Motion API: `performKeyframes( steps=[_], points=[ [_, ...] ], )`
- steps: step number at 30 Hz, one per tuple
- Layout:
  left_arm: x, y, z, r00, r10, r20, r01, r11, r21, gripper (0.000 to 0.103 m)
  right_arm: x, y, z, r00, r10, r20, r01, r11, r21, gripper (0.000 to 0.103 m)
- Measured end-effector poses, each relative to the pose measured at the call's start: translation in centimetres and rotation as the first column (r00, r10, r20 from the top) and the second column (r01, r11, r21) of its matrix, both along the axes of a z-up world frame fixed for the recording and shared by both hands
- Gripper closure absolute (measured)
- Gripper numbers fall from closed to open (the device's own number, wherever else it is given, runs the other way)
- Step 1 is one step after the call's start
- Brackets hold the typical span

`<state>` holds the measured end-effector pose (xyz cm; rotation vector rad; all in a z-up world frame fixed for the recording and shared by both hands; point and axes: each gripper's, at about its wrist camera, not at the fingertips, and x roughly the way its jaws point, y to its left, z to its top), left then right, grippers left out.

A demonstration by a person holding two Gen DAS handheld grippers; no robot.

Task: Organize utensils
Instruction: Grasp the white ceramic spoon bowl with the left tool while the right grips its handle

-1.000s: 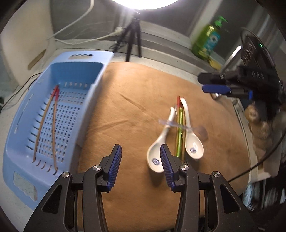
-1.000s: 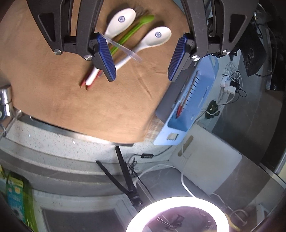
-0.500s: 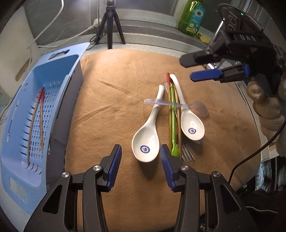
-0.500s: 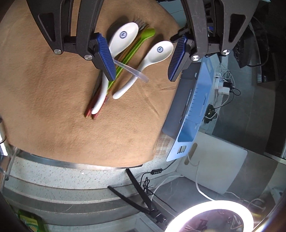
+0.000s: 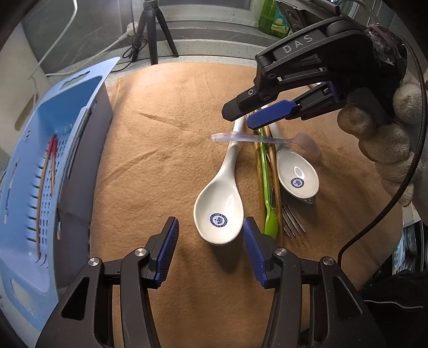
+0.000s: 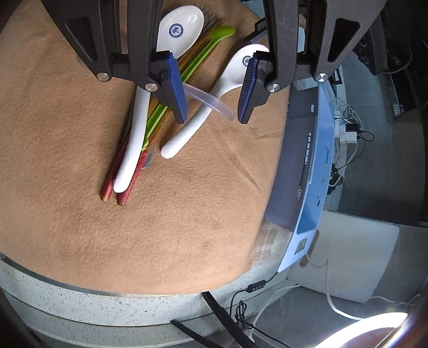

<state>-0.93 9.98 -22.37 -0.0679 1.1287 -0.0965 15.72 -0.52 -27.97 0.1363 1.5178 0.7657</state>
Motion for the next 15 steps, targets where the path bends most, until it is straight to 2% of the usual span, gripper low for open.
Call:
performKeyframes(
  steps=[12,14,15],
  points=[
    [1.1,-0.5,-1.3,1.0,-0.013,0.002,0.013,1.0,0.008,0.055,0.5,1.1,-1.4,0.999,-0.03,-0.016,0.029,0.998,-0.049,0.069],
    [1.0,-0.5,-1.3,1.0,-0.014,0.007,0.014,1.0,0.007,0.057,0.6,1.1,-1.4,0.999,-0.033,-0.017,0.032,0.998,-0.051,0.07],
    [1.1,-0.5,-1.2,1.0,-0.014,0.01,0.014,1.0,0.01,0.062,0.6,1.2,-1.4,0.999,-0.033,-0.015,0.032,0.998,-0.053,0.073]
  ],
)
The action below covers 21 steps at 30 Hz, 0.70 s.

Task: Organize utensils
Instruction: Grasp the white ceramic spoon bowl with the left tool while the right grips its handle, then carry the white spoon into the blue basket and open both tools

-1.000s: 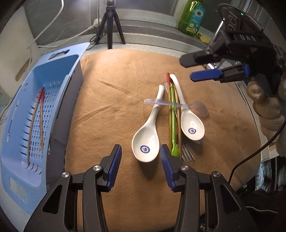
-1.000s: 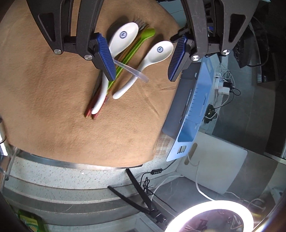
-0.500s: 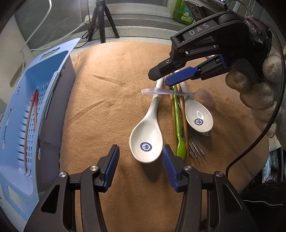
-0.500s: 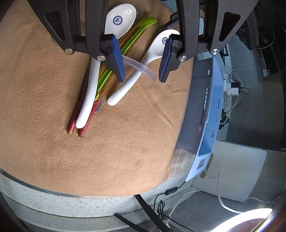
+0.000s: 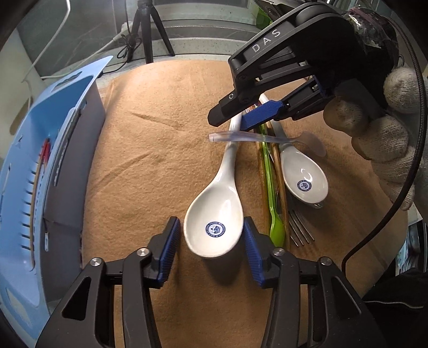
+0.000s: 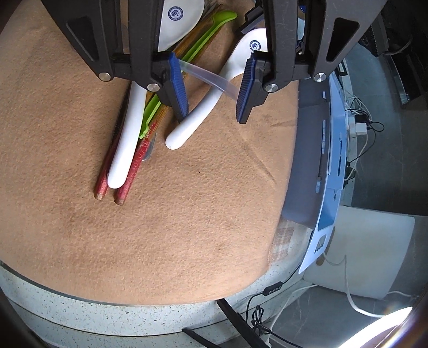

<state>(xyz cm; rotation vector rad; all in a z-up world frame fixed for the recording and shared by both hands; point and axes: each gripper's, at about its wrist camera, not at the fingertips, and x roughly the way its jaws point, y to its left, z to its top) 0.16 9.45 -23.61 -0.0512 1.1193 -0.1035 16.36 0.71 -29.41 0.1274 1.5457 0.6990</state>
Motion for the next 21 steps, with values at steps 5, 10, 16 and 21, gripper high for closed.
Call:
performKeyframes(
  steps=[5,10,16,21],
  points=[
    [-0.1,0.1,0.0,1.0,0.0,0.008,0.0,1.0,-0.002,0.064,0.1,0.4,-0.2,1.0,0.0,-0.001,0.0,1.0,-0.01,0.086],
    [-0.2,0.5,0.1,1.0,0.007,0.014,-0.006,1.0,-0.014,0.064,0.1,0.5,-0.2,1.0,-0.013,-0.008,0.013,1.0,0.015,0.088],
    [-0.6,1.9,0.3,0.999,0.032,0.026,-0.032,0.999,-0.024,0.065,-0.3,1.6,0.5,1.0,-0.009,0.002,0.009,0.999,0.048,0.09],
    [-1.5,2.7,1.4,0.997,0.064,0.044,-0.062,0.997,-0.037,0.065,-0.9,2.9,1.7,1.0,0.002,0.012,-0.003,0.997,0.082,0.091]
  ],
)
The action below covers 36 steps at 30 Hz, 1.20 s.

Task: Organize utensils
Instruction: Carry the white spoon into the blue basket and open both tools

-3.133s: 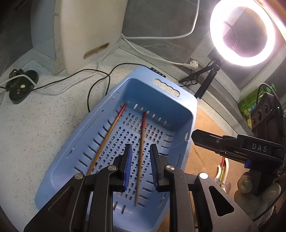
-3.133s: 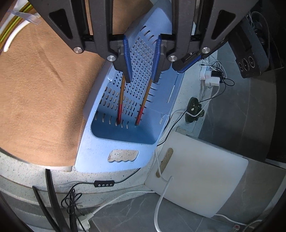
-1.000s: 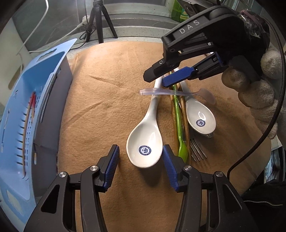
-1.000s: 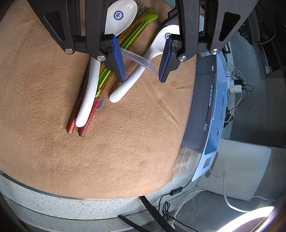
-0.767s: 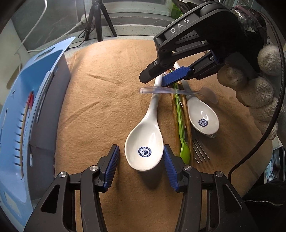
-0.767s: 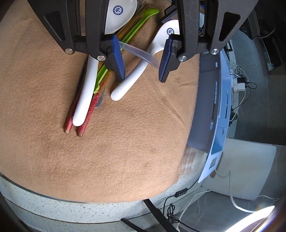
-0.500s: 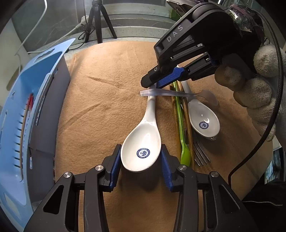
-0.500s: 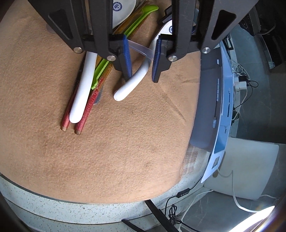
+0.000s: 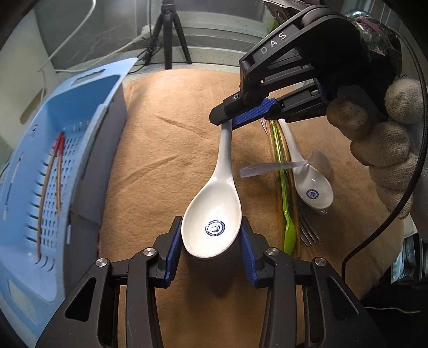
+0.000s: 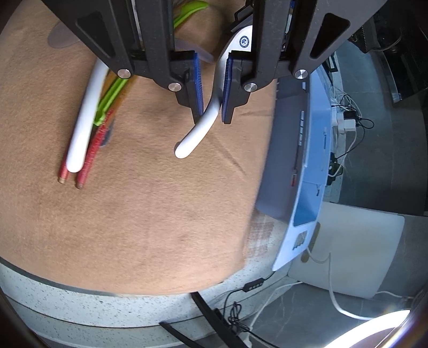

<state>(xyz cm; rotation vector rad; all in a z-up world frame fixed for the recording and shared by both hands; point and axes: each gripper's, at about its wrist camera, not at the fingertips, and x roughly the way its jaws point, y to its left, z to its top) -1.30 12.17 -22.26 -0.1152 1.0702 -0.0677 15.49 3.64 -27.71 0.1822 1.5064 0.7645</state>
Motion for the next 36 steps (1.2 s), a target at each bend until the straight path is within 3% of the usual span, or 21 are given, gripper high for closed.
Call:
performKeyframes(
  steps=[8,18,25,36],
  points=[
    [-1.4,2.4,2.1,0.997,0.052,0.051,-0.052,0.999,0.004,0.065,-0.8,2.8,2.9,0.999,0.04,0.034,-0.042,0.998,0.053,0.092],
    [-2.9,7.1,3.9,0.985,0.141,0.094,-0.145,0.989,0.034,0.065,-2.2,9.3,5.6,0.991,0.121,0.061,-0.127,0.986,0.112,0.093],
    [-3.3,10.0,3.9,0.98,0.183,0.082,-0.188,0.98,0.06,0.065,-2.6,13.4,5.0,0.985,0.164,0.049,-0.169,0.978,0.119,0.093],
    [-3.1,12.0,3.2,0.971,0.233,0.053,-0.236,0.97,0.062,0.064,-2.8,15.9,3.8,0.976,0.207,0.072,-0.212,0.975,0.071,0.09]
  ],
)
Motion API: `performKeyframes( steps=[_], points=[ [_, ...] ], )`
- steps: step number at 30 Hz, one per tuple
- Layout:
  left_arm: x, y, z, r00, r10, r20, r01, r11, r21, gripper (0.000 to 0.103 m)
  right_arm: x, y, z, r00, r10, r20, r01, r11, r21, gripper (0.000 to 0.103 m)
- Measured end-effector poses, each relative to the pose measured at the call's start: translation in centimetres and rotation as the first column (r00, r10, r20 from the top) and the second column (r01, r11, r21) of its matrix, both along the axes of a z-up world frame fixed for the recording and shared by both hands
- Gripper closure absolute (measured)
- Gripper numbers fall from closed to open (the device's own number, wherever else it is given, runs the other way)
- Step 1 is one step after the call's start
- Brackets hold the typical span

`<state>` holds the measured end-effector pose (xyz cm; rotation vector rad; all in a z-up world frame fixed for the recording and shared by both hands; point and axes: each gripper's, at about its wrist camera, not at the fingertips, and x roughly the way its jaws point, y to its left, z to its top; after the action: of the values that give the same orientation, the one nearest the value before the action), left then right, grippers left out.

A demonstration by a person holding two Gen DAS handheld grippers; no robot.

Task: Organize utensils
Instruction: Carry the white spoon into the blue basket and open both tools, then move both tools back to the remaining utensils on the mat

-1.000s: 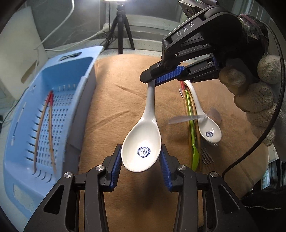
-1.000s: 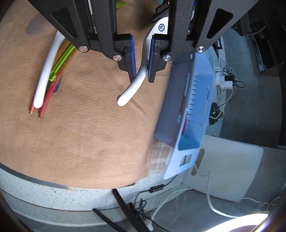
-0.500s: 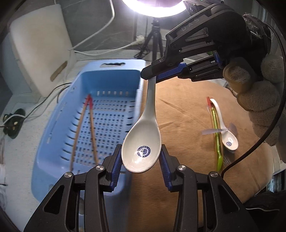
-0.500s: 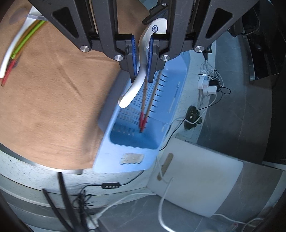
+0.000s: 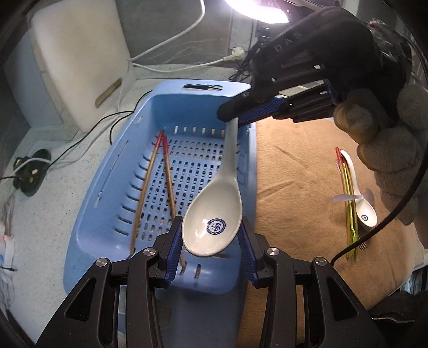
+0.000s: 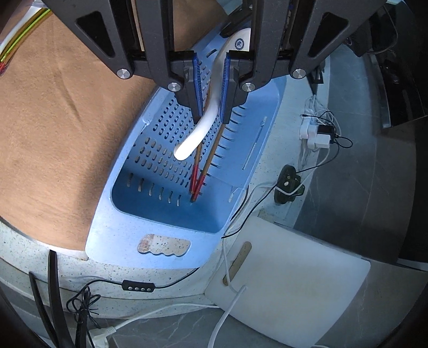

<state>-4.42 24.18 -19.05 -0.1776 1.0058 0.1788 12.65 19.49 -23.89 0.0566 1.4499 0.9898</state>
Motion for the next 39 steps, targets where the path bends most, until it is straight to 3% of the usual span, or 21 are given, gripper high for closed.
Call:
performKeyframes(
  steps=[4,7,20,26,39],
  points=[
    [-0.4,0.2,0.2,1.0,0.012,0.007,-0.012,1.0,-0.005,0.064,0.0,-0.1,0.0,1.0,-0.002,0.011,0.002,1.0,-0.004,0.085],
    [-0.5,0.2,0.4,1.0,0.017,0.01,-0.017,1.0,0.001,0.064,0.2,-0.4,0.1,1.0,-0.013,0.015,0.013,1.0,-0.005,0.073],
    [-0.8,-0.6,1.9,0.998,0.018,0.06,-0.017,1.0,-0.019,0.064,-0.2,-4.1,2.8,0.997,-0.009,0.082,0.008,1.0,0.012,0.066],
    [0.0,-3.2,2.0,0.997,-0.032,0.067,0.035,0.999,-0.039,0.064,0.3,-9.5,4.8,0.988,-0.03,0.154,0.028,1.0,0.012,0.064],
    [2.2,-10.7,1.2,0.978,-0.202,0.049,0.204,0.977,-0.055,0.064,3.0,-22.7,5.8,0.954,-0.226,0.197,0.227,0.974,0.018,0.054]
  ],
)
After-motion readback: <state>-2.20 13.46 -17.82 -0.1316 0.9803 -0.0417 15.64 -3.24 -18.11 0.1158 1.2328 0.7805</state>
